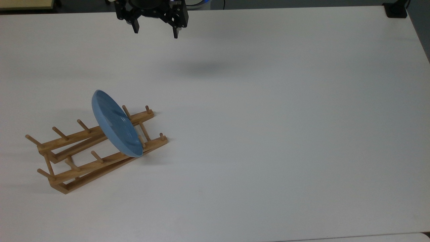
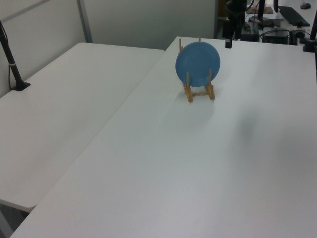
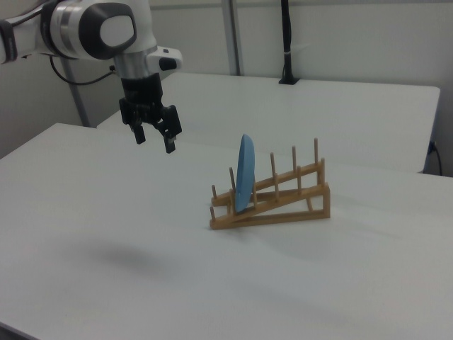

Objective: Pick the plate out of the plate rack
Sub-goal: 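Move the open gripper toward the blue plate's rim in the rack, then lower the gripper over the plate rim, fingers straddling it, then close the gripper on the blue plate's rim, then lift the blue plate up out of the rack slots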

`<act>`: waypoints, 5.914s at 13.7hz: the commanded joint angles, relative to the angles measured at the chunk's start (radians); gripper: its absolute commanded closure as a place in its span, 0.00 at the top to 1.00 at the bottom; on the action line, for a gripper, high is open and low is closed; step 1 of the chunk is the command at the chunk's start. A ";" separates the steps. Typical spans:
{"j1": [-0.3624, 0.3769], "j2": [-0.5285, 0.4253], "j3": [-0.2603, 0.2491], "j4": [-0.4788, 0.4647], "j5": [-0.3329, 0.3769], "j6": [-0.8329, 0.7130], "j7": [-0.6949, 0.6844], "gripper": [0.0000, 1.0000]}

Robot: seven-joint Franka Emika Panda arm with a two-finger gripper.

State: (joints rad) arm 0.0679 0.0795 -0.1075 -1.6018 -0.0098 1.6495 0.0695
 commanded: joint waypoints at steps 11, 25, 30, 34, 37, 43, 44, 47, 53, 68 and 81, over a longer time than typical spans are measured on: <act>-0.005 0.016 -0.006 0.042 -0.086 0.257 -0.060 0.95; -0.114 0.220 -0.006 0.036 -0.291 0.619 -0.329 0.66; -0.122 0.221 -0.006 0.036 -0.297 0.630 -0.387 0.34; -0.122 0.223 -0.006 0.034 -0.320 0.632 -0.393 0.20; -0.122 0.227 -0.004 0.031 -0.323 0.632 -0.392 0.21; -0.125 0.224 -0.004 0.026 -0.326 0.630 -0.384 0.47; -0.125 0.224 -0.004 0.026 -0.326 0.630 -0.382 0.47; -0.125 0.239 -0.004 0.025 -0.335 0.633 -0.390 0.46; -0.125 0.260 -0.004 0.025 -0.375 0.673 -0.389 0.28; -0.137 0.149 0.009 0.071 -0.366 0.676 -0.381 0.00; -0.312 0.101 -0.073 -0.004 0.192 0.119 -0.505 0.00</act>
State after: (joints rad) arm -0.2141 0.1891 -0.1722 -1.5405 0.1582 1.8370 -0.4071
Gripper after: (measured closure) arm 0.925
